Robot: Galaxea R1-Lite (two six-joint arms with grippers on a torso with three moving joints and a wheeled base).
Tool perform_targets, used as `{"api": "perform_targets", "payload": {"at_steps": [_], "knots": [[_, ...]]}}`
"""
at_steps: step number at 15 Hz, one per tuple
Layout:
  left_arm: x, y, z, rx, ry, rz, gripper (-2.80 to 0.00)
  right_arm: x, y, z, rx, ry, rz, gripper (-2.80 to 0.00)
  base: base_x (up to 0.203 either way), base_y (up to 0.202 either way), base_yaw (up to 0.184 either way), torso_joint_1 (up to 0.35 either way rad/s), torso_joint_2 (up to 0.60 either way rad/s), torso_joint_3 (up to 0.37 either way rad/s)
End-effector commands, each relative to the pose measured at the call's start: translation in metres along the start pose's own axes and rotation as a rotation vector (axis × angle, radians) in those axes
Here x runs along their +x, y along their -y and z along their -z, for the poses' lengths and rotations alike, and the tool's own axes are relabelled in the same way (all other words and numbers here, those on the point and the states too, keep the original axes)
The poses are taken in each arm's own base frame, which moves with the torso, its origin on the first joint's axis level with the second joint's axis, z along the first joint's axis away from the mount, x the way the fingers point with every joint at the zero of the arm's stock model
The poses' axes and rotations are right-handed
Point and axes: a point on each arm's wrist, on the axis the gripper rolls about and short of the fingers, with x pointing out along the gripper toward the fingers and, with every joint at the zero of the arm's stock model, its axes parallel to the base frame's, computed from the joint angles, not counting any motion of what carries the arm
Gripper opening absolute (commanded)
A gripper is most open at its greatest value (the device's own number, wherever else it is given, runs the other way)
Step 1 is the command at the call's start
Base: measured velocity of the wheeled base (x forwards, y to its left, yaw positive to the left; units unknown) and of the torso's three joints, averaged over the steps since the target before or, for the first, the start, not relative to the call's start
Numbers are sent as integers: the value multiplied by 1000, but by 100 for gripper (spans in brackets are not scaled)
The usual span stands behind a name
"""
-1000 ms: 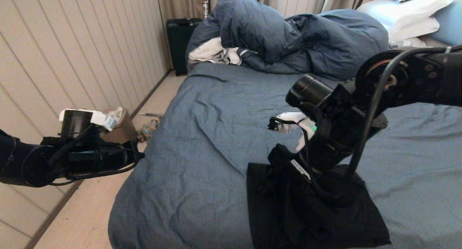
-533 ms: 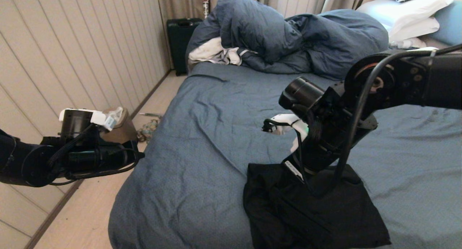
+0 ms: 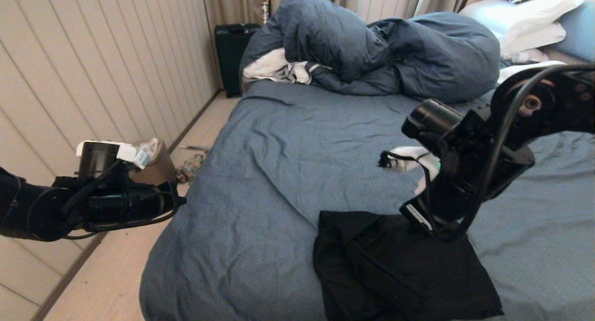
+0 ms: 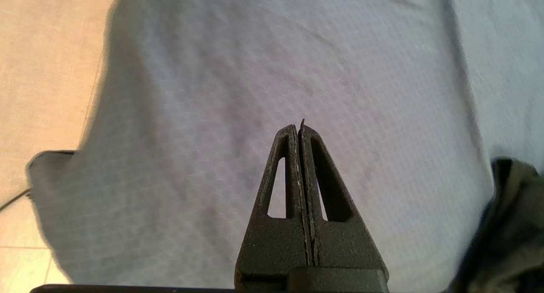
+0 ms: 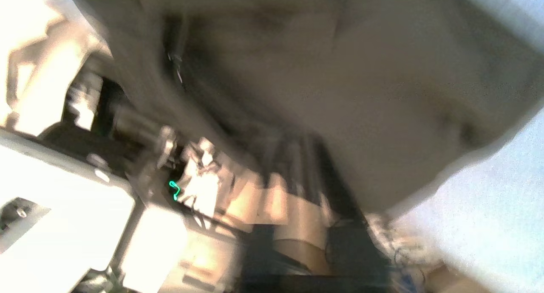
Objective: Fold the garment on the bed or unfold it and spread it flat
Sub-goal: Fold the black T-shirt
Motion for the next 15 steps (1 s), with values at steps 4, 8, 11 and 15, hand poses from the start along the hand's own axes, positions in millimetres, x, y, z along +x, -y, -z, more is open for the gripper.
{"api": "perform_targets", "payload": {"at_steps": [4, 8, 11, 15], "knots": [[1, 0, 1, -3, -2, 2, -280, 32, 4, 33, 20, -160, -7, -280, 0, 0, 0, 0, 0, 0], [1, 0, 0, -2, 0, 3, -280, 67, -1, 20, 12, -120, -7, -280, 0, 0, 0, 0, 0, 0], [1, 0, 0, -2, 1, 3, -280, 81, -21, 15, -46, -153, -23, -280, 0, 0, 0, 0, 0, 0], [-1, 1, -2, -1, 9, 6, -280, 83, -60, 22, -172, -179, -56, -280, 0, 0, 0, 0, 0, 0]]}}
